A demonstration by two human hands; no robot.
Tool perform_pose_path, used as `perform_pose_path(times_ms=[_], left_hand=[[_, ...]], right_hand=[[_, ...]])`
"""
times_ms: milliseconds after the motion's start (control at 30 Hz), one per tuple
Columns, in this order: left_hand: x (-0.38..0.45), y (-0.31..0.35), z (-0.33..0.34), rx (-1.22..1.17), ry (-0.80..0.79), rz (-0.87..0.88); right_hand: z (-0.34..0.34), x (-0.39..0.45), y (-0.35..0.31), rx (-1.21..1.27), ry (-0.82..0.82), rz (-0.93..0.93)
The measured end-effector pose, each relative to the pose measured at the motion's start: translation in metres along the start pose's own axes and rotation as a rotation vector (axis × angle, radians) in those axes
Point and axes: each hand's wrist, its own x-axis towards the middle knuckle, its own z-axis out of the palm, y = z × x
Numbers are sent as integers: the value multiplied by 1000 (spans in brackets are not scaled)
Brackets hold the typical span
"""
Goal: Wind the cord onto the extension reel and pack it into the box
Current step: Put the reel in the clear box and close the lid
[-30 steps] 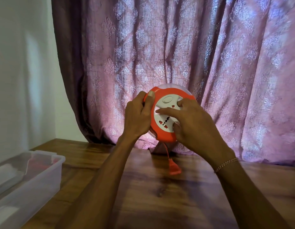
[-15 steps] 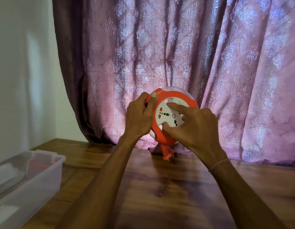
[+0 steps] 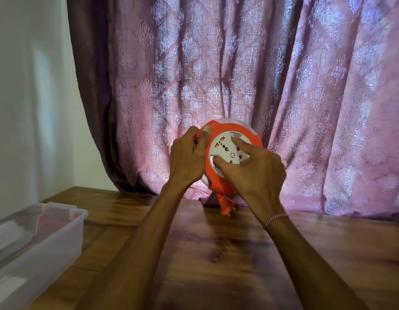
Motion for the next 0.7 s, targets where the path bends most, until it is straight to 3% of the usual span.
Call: perform_pose_path(times_ms=[200,333,433,500,567,700], left_hand=[[-4,-4,5,53,17,-26],[-9,-7,3,35,-11,-45],[-9,-7,-5,-60,-24,-75],[-10,-3,-12,-107,-24,-83],[-13,1,-18,-130,-30,-90],[-29,9,-30,-210,-27,-145]], right_hand=[[4,-7,-3,8,21,96],[-9,-4,6,31,-167,3],[-26,-4,19,114,28,-33],[-32,-9,26,242,135,62],[-32,-14,28,453,88,265],[-25,-24,17,922,-288,594]])
